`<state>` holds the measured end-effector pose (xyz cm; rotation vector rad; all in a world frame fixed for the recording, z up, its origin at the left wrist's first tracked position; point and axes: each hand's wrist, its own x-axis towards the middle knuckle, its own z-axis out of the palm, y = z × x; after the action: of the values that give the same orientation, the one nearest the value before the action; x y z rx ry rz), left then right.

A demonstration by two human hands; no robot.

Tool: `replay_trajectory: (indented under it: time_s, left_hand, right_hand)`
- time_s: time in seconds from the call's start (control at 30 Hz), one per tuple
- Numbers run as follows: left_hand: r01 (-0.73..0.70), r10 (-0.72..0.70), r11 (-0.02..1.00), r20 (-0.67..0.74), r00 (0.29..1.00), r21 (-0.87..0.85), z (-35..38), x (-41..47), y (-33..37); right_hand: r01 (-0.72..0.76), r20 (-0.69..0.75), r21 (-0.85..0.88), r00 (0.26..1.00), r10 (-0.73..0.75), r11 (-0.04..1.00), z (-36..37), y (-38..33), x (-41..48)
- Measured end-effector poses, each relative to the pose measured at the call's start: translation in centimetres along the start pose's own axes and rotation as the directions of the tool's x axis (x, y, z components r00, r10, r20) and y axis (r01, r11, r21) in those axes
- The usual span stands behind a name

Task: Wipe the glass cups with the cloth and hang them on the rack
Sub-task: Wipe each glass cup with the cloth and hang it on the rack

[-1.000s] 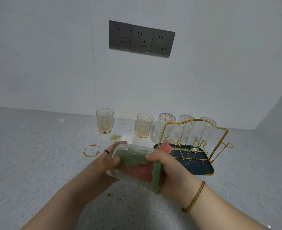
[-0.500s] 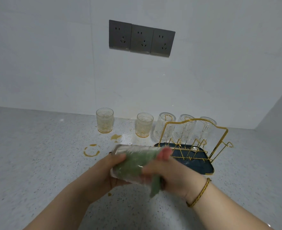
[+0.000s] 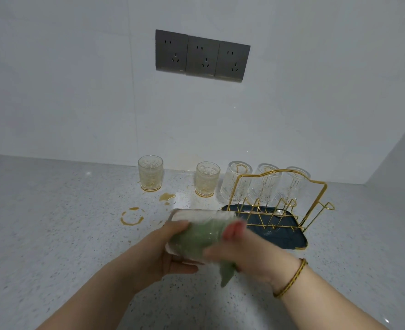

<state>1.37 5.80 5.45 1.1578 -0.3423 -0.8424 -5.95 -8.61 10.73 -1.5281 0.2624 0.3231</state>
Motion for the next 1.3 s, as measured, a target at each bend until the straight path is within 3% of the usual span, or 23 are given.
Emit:
replay_trajectory:
  time_s: [0.07, 0.1, 0.2, 0.23, 0.27, 0.33, 0.4, 0.47, 0.53, 0.6, 0.63, 0.67, 0.73, 0.8, 0.87, 0.97, 1.0, 1.03, 1.1, 1.13, 1.2, 1.23, 1.3]
  left_hand:
    - [-0.076, 0.076, 0.995, 0.01, 0.997, 0.068, 0.1, -0.2, 0.3]
    - [-0.112, 0.114, 0.99, -0.015, 0.993, 0.091, 0.2, -0.2, 0.4]
    - [-0.154, 0.162, 0.98, -0.059, 0.985, 0.127, 0.4, -0.1, 0.7]
    - [-0.13, 0.136, 0.985, -0.052, 0.989, 0.112, 0.5, -0.1, 0.7]
    - [-0.089, 0.094, 0.992, -0.049, 0.994, 0.083, 0.6, -0.1, 0.6]
    - [0.018, -0.017, 0.999, -0.023, 1.0, 0.031, 0.8, -0.2, 0.4]
    - [0.079, -0.079, 0.997, 0.005, 0.997, 0.007, 1.0, -0.4, 0.3]
    - [0.038, -0.039, 0.999, 0.026, 0.999, 0.025, 1.1, -0.4, 0.3]
    - [-0.054, 0.051, 0.994, 0.029, 0.998, 0.094, 0.7, -0.4, 0.5]
    - [-0.138, 0.137, 0.969, 0.019, 0.99, 0.203, 0.5, -0.4, 1.1]
    - [-0.159, 0.16, 0.962, 0.012, 0.987, 0.221, 0.4, -0.3, 1.2]
    - [-0.158, 0.162, 0.968, -0.001, 0.987, 0.196, 0.3, -0.2, 1.3]
    - [-0.094, 0.094, 0.991, -0.001, 0.996, 0.095, 0.3, -0.2, 1.2]
    - [0.025, -0.026, 0.999, 0.033, 0.999, 0.024, 0.3, 0.0, 0.7]
    - [0.108, -0.106, 0.994, 0.038, 0.994, -0.036, 0.6, 0.0, 0.1]
    - [0.063, -0.06, 0.994, 0.038, 0.997, -0.086, 0.9, -0.1, -0.1]
    - [0.02, -0.017, 0.998, 0.041, 0.999, -0.062, 0.9, -0.1, -0.1]
    - [-0.02, 0.021, 1.0, 0.042, 0.999, -0.021, 0.8, -0.1, -0.1]
    - [-0.082, 0.08, 0.992, 0.023, 0.996, 0.096, 0.4, -0.2, -0.2]
    - [-0.098, 0.098, 0.985, 0.006, 0.995, 0.14, 0.3, -0.2, -0.1]
    - [-0.087, 0.091, 0.983, -0.018, 0.996, 0.164, 0.1, -0.3, 0.1]
    - [-0.048, 0.051, 0.988, -0.013, 0.999, 0.146, 0.2, -0.2, 0.1]
    - [0.075, -0.076, 0.994, 0.012, 0.997, 0.074, 0.5, -0.3, 0.1]
  right_hand:
    - [-0.091, 0.114, 0.417, 0.992, 0.047, 0.905, -0.4, -0.1, 0.2]
    - [-0.086, 0.109, 0.517, 0.993, 0.034, 0.852, -0.6, 0.3, 0.2]
    - [-0.057, 0.064, 0.461, 0.997, 0.031, 0.886, -0.2, 0.6, 0.0]
    - [-0.044, 0.03, 0.323, 0.999, 0.037, 0.945, -0.2, 0.8, 0.1]
    - [-0.026, -0.02, 0.058, 0.999, 0.028, 0.998, -0.4, 0.9, 0.1]
    - [0.05, 0.046, -0.487, 0.998, -0.031, 0.872, -0.4, 0.5, -0.5]
    - [0.205, 0.196, -0.656, 0.976, -0.097, 0.727, -0.7, 0.3, -1.0]
    - [0.198, 0.184, -0.531, 0.976, -0.116, 0.824, -1.1, 0.2, -0.9]
    - [0.074, 0.218, -0.051, 0.974, -0.061, 0.996, -1.8, 0.8, -0.4]
    - [-0.024, 0.207, 0.398, 0.976, -0.065, 0.917, -2.1, 1.6, 0.3]
    - [-0.03, 0.192, 0.448, 0.979, -0.064, 0.893, -1.9, 1.7, 0.4]
    - [-0.013, 0.187, 0.392, 0.98, -0.066, 0.92, -1.3, 1.3, 0.2]
    - [0.003, 0.136, 0.082, 0.991, -0.014, 0.997, -0.9, 0.8, -0.4]
    - [0.063, 0.119, -0.4, 0.993, -0.017, 0.914, -1.0, 0.1, -1.0]
    - [0.137, 0.228, -0.603, 0.974, 0.006, 0.786, -1.2, -0.6, -1.1]
    - [0.112, 0.198, -0.57, 0.98, 0.003, 0.814, -2.2, -0.3, -0.1]
    - [0.103, 0.179, -0.47, 0.984, -0.02, 0.877, -2.9, 0.3, 0.6]
    - [0.031, 0.123, -0.23, 0.992, -0.002, 0.973, -3.6, 1.0, 1.2]
    - [0.032, 0.085, 0.119, 0.995, -0.043, 0.992, -3.7, 1.3, 1.3]
    - [0.048, 0.101, 0.139, 0.993, -0.062, 0.989, -3.4, 1.3, 1.2]
    - [0.005, 0.075, -0.013, 0.997, -0.004, 1.0, -3.0, 1.2, 1.1]
    - [-0.038, 0.041, -0.21, 0.998, 0.047, 0.977, -3.0, 1.3, 1.1]
    - [-0.07, 0.075, -0.64, 0.985, 0.153, 0.765, -2.7, 0.8, 0.7]
